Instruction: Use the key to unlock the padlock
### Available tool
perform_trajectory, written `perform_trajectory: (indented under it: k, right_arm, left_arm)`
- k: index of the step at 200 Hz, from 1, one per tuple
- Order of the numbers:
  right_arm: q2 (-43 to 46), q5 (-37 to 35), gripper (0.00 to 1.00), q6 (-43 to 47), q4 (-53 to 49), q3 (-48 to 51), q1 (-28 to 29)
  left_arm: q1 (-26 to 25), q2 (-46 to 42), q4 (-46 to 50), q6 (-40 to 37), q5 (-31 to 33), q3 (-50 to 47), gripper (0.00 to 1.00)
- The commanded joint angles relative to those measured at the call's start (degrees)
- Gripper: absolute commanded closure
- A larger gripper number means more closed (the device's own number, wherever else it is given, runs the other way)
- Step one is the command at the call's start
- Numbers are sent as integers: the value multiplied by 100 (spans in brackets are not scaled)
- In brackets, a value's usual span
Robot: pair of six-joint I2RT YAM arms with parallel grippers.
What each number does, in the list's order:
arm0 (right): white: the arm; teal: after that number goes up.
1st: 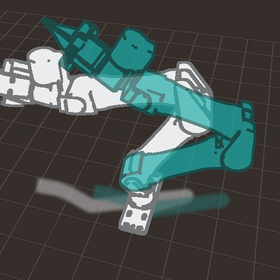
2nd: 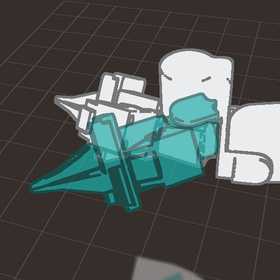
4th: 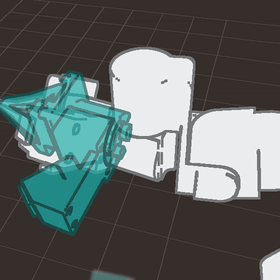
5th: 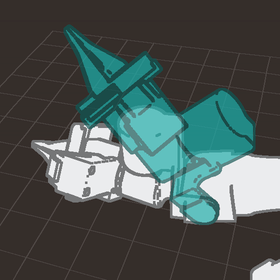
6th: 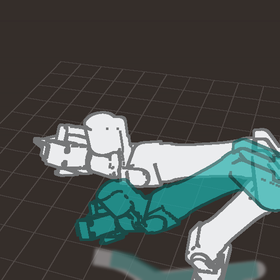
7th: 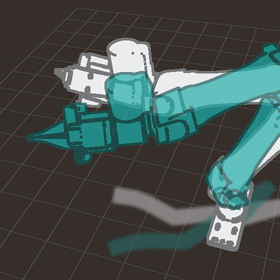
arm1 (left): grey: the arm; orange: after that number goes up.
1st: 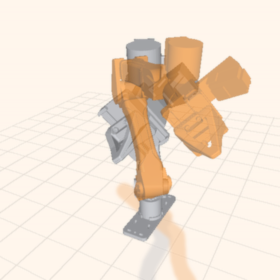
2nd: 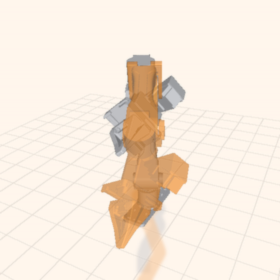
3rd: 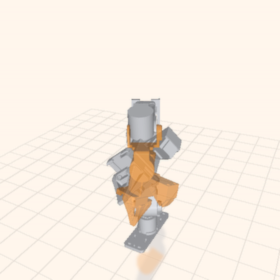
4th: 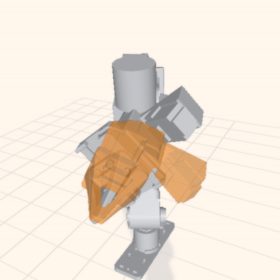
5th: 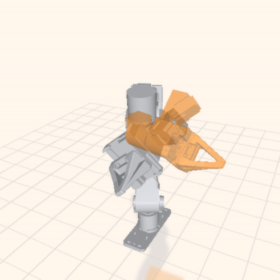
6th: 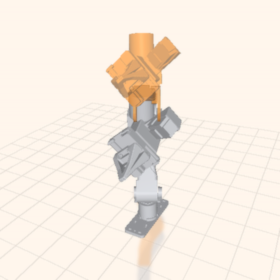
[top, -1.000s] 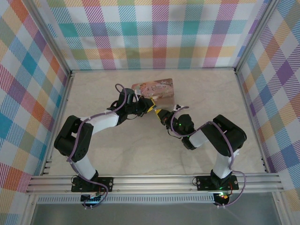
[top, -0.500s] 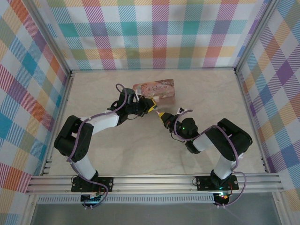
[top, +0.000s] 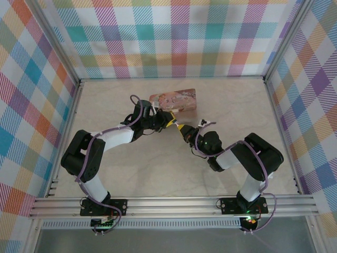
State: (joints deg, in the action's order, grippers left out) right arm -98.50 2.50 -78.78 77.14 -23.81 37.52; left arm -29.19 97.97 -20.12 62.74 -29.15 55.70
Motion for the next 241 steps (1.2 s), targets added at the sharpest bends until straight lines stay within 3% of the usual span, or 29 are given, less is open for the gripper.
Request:
perform_trajectory:
  k: [1,125,157,241]
  right_arm:
    - [63,-92,100,122,345,-132,-12]
    - [134,-103,100,197,345,77,-52]
    - [225,-233,100,212,345,391,-50]
    - [18,-178,100,208,345,287,45]
  left_arm:
    - [-96,0,-484,212,-311,11,88]
    - [-113,-2,-473,240,-311,26,88]
    - [-122,-122,306,-191,-164,167,88]
    - [-166,-185,1253,-561,66,467,88]
